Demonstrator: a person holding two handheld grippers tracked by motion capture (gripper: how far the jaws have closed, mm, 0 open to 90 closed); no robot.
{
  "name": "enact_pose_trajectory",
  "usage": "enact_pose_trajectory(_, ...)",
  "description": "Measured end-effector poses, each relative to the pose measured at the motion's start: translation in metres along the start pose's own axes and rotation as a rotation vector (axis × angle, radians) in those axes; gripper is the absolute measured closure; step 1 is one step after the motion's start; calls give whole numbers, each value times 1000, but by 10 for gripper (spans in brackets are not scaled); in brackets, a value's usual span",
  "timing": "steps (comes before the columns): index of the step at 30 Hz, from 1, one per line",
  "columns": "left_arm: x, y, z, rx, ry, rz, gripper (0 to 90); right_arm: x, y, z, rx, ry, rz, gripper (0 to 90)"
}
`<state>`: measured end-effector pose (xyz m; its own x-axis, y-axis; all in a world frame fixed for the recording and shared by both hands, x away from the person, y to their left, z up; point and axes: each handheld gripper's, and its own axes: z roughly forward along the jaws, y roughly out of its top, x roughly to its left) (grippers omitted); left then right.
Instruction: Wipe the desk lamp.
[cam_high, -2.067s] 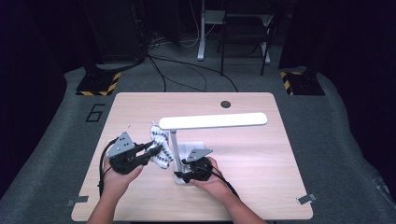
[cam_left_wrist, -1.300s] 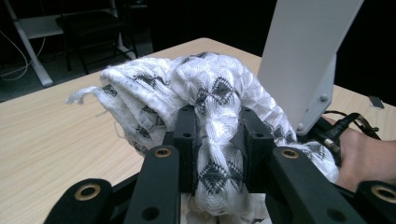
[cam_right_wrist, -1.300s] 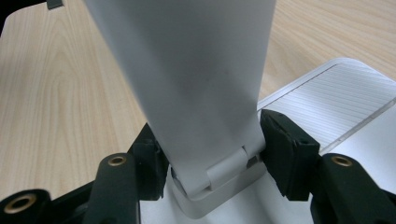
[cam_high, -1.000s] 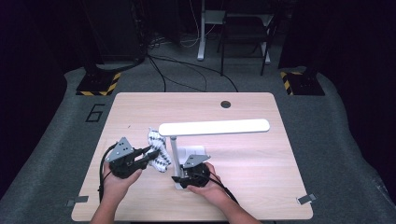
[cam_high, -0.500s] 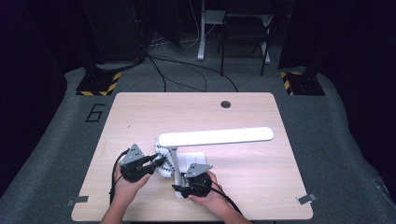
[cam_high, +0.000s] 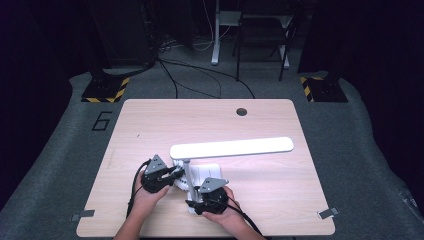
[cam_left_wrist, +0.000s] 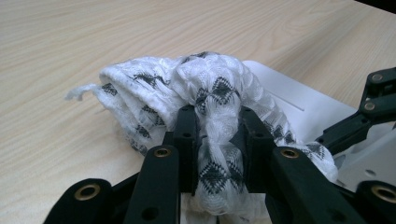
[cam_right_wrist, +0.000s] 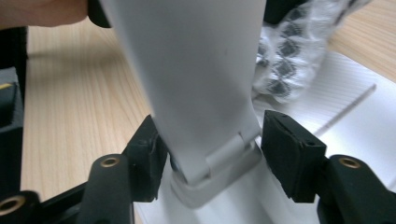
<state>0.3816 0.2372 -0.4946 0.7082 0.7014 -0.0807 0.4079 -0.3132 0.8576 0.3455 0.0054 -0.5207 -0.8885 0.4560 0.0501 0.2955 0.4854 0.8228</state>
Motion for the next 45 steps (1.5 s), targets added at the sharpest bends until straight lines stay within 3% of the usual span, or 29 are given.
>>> enact_pose_trajectory(8,-5,-9,1,27,-8,10,719,5,-4,-5,9,-26,-8,416)
enact_pose_trajectory(12,-8,-12,5,46,-22,18,715,3,-6,-8,1,-20,-24,474)
enact_pose_trajectory(13,-9,-12,6,48,-24,23,715,4,-7,-8,-12,-17,6,475)
enact_pose_trajectory(21,-13,-17,9,76,-34,45,715,1,-8,-8,-22,-3,-21,466)
enact_pose_trajectory(33,-11,-17,15,76,-19,31,718,-3,-9,-6,-25,19,-47,460)
enact_pose_trajectory(35,-8,-16,17,76,-7,20,718,-1,-9,-6,-37,19,-24,460)
enact_pose_trajectory(42,1,-11,23,72,17,5,718,-1,-9,-6,-39,18,-22,460)
enact_pose_trajectory(45,7,-8,28,64,30,-20,718,-1,-9,-6,-40,18,-21,460)
